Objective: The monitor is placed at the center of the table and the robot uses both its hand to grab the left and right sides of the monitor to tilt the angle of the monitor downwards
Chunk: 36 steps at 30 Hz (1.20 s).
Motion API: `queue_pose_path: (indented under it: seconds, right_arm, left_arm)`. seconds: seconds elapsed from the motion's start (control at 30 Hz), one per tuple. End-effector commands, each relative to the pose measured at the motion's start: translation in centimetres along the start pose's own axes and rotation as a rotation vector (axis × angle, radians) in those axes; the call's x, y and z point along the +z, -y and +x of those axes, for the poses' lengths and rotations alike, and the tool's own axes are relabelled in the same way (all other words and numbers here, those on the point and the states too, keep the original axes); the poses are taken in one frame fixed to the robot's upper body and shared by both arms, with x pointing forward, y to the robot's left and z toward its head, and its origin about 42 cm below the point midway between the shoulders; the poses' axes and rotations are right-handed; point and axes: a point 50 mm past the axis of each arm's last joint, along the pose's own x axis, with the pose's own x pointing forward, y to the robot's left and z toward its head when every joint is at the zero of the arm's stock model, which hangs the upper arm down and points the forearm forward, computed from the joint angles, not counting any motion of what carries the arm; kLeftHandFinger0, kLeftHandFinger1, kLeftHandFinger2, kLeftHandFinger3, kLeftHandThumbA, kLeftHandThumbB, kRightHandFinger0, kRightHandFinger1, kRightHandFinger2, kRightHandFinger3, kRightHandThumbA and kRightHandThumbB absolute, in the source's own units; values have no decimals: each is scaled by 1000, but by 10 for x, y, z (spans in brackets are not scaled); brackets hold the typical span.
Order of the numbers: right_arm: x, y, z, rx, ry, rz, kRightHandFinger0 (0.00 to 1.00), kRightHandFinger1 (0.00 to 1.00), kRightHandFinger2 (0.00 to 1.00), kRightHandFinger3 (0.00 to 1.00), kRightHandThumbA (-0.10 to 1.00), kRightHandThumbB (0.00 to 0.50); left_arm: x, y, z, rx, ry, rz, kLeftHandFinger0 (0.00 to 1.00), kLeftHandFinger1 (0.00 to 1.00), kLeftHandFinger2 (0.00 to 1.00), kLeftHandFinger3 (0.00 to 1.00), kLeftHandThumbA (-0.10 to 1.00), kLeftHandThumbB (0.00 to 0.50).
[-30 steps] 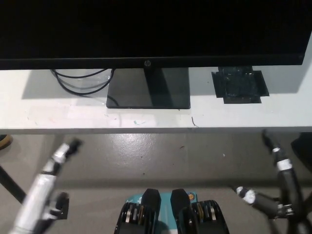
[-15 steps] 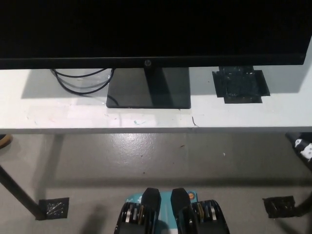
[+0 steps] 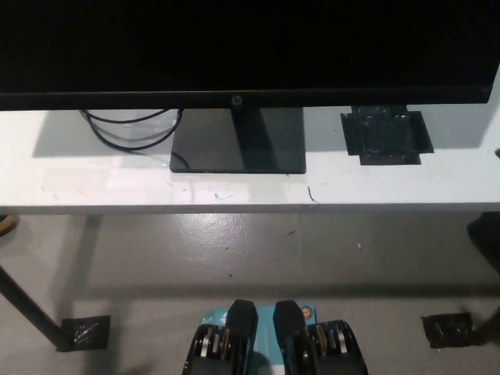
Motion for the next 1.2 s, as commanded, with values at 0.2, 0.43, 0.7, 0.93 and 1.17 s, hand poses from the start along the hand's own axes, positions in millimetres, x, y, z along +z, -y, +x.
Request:
queue_pose_path:
  seconds: [0.2,0.43,0.7,0.93,1.17]
  right_arm:
    - [-3,5,77,116,-2,99,1000,1000,1000,1000,1000,462]
    - [-2,7,110,199,-16,168,1000,1000,1000,1000,1000,425]
    - [-5,11,144,277,-42,185,1000,1000,1000,1000,946,415]
    - [-14,8,165,334,-112,201,1000,1000,1000,1000,934,447]
    - [-35,-2,173,372,-237,161,1000,1000,1000,1000,924,457]
  left_arm:
    - [-11,-30,58,-25,-80,121,1000,1000,1000,1000,1000,420]
    - [-24,-32,87,-69,-131,162,1000,1000,1000,1000,1000,427]
    - [-36,-30,108,-92,-120,206,1000,1000,1000,1000,1000,389]
    - [-38,-24,118,-109,-115,193,1000,1000,1000,1000,1000,382]
    - [-42,-18,130,-125,-106,198,1000,1000,1000,1000,1000,395]
